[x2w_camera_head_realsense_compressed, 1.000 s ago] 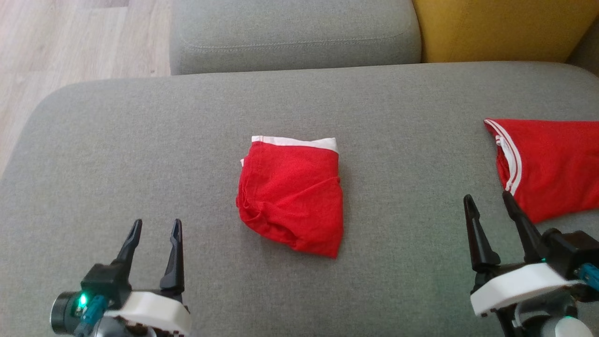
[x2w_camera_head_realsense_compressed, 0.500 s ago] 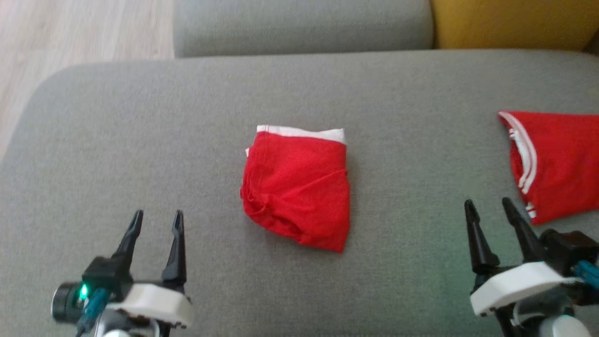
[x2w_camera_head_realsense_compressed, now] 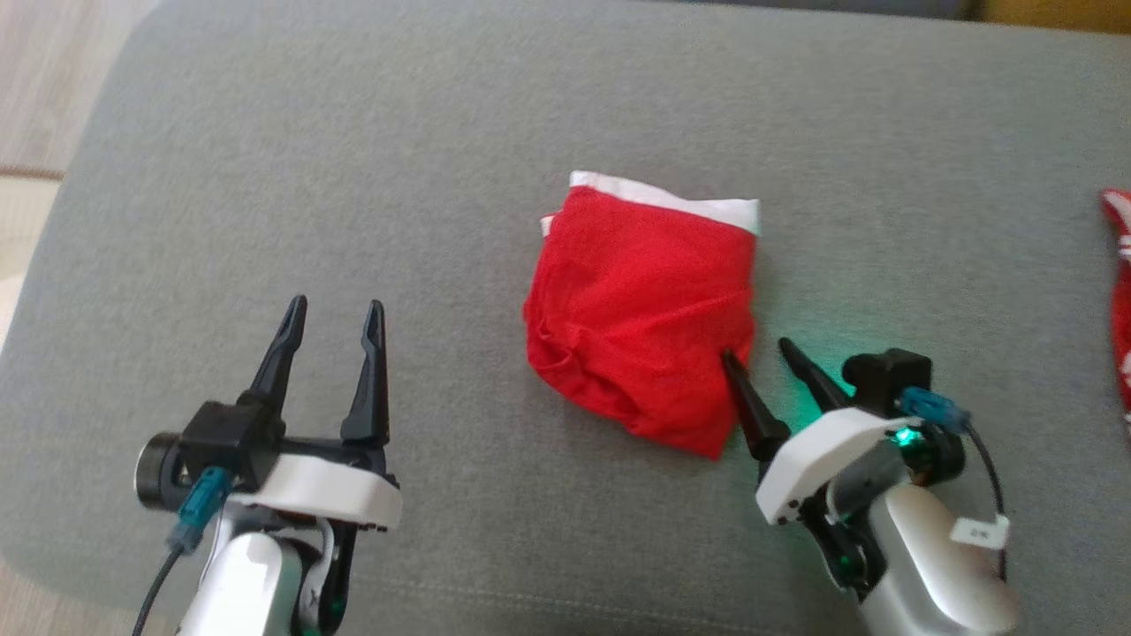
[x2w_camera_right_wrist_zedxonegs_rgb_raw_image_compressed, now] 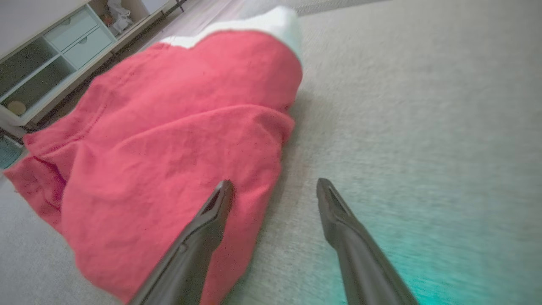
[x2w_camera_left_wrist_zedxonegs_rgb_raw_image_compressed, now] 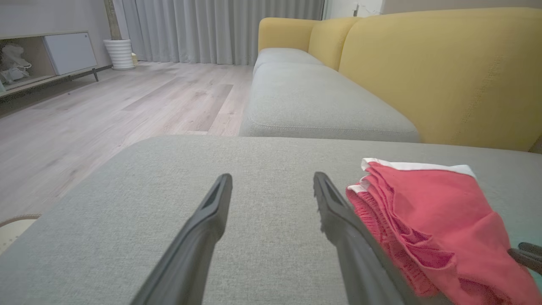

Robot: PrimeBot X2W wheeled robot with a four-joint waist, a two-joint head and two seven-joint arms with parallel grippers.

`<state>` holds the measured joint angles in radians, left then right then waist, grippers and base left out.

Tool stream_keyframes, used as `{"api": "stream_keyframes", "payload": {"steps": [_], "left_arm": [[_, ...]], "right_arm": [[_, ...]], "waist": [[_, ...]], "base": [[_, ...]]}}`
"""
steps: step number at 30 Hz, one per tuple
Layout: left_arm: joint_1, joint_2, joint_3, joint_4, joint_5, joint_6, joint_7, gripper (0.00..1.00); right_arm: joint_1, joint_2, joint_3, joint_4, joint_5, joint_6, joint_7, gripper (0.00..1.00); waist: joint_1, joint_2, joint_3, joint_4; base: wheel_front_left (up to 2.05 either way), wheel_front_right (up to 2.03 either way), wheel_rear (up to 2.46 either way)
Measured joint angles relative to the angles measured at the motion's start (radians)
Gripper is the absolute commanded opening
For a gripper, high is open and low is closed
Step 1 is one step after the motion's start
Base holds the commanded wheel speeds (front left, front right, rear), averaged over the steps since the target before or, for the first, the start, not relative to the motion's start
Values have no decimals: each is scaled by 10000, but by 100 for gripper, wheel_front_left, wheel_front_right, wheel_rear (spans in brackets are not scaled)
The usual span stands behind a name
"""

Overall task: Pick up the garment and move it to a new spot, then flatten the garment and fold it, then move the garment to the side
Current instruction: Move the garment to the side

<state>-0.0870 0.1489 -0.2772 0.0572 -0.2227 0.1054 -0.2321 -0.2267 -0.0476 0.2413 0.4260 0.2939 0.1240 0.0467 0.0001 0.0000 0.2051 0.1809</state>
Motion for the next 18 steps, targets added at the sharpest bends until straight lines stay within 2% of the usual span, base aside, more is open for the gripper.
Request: {"api": "stream_keyframes", "payload": {"steps": [5, 6, 7, 14, 18], "left_arm": [[-239, -79, -12, 188, 0, -13, -86, 100], [-262, -92, -10, 209, 0, -15, -90, 100], [-267, -105, -4, 236, 0, -13, -144, 100], [-267, -144, 59, 291, -2, -12, -173, 100], [-264, -136, 263, 249, -2, 0, -174, 100]], "right_arm": [[-833, -42, 571, 1266, 581, 0, -90, 100], [-1000, -65, 665, 1404, 669, 0, -117, 59], [-1151, -82, 750, 1538, 704, 0, -117, 0], [-1422, -98, 1358, 1856, 905, 0, -209, 0], [-1406, -48, 1415, 1831, 414, 2, -291, 0]], "waist": [[0, 0, 337, 387], [0, 0, 372, 431], [0, 0, 397, 454], [0, 0, 392, 114], [0, 0, 373, -294]], "base": [[0, 0, 0], [0, 0, 0], [0, 0, 0], [0, 0, 0], [0, 0, 0]]}}
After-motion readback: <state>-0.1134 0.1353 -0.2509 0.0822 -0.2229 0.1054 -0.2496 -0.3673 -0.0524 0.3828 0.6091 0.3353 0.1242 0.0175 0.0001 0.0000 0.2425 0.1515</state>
